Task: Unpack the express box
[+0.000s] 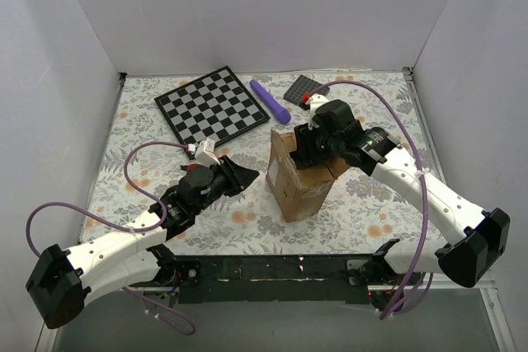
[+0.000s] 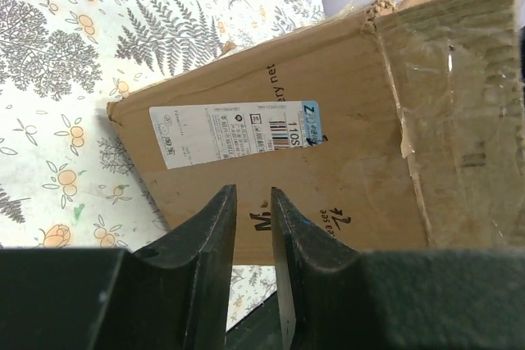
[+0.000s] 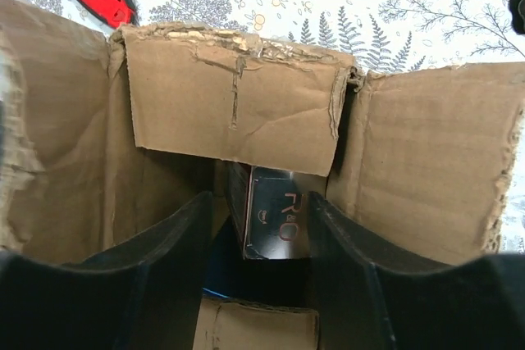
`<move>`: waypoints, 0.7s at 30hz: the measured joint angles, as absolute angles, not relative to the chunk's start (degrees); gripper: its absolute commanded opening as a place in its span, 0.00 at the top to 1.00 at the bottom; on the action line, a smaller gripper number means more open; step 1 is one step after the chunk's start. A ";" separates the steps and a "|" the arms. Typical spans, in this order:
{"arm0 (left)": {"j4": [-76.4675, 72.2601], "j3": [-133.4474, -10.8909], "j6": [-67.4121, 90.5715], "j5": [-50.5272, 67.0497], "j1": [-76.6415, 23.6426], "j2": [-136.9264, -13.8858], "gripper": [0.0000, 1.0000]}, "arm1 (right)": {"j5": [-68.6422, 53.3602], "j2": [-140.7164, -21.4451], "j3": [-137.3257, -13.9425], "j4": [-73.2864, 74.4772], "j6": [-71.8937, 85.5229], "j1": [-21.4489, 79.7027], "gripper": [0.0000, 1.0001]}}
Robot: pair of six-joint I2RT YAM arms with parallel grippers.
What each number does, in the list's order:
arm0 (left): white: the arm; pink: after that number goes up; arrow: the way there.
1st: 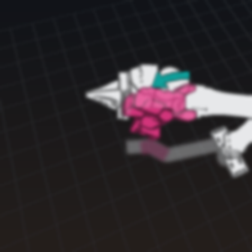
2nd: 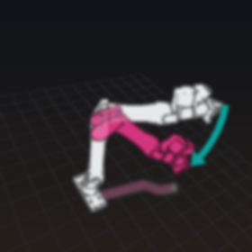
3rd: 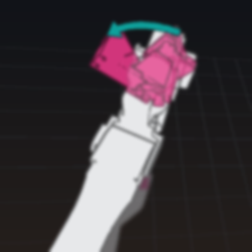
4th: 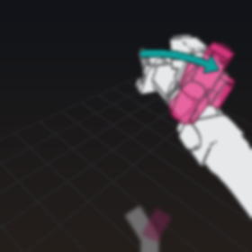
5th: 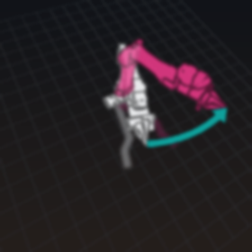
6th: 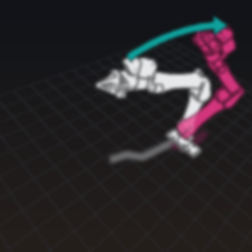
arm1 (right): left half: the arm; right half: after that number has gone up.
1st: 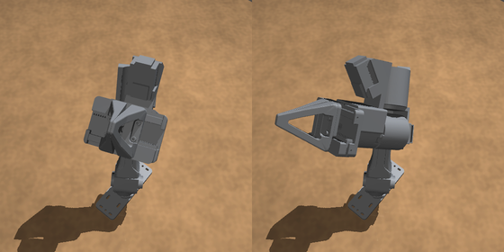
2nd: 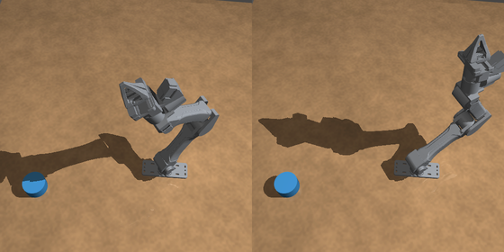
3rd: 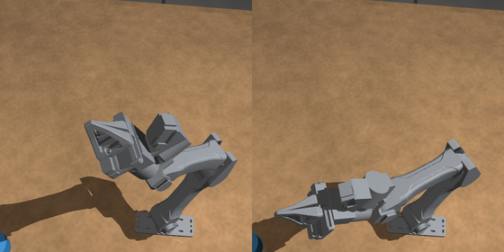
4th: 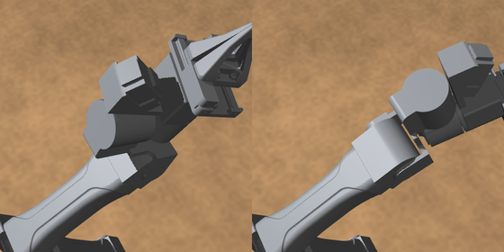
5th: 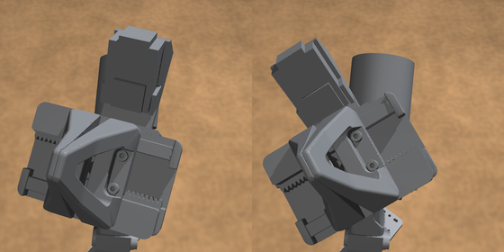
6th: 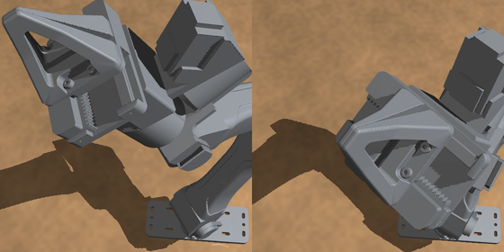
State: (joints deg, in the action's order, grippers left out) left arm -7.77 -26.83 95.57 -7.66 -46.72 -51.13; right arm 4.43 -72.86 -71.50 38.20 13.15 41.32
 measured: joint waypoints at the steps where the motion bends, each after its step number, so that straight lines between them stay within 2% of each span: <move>1: -7.46 -26.83 95.39 -7.66 -46.72 -51.18 0.77 | 4.49 -72.86 -71.50 38.26 13.10 41.32 0.39; 12: -6.48 -26.83 94.26 -7.40 -46.72 -51.40 0.77 | 5.80 -75.00 -71.59 38.46 13.15 43.07 0.37; 15: -6.48 -26.83 94.24 -7.20 -46.72 -51.55 0.77 | 6.33 -75.42 -71.68 37.93 13.02 43.88 0.51; 16: -6.48 -26.83 94.24 -7.07 -46.72 -51.59 0.77 | 6.52 -75.48 -71.68 37.60 13.15 44.05 0.61; 18: -6.46 -26.83 94.24 -7.01 -46.72 -51.62 0.77 | 6.79 -75.48 -71.68 37.17 13.13 44.23 0.69; 19: -6.46 -26.83 94.24 -7.01 -46.72 -51.62 0.76 | 7.01 -75.48 -71.70 37.06 13.17 44.29 0.77; 21: -6.39 -26.83 94.19 -7.01 -46.74 -51.62 0.73 | 7.33 -75.48 -71.77 37.08 13.26 44.40 0.83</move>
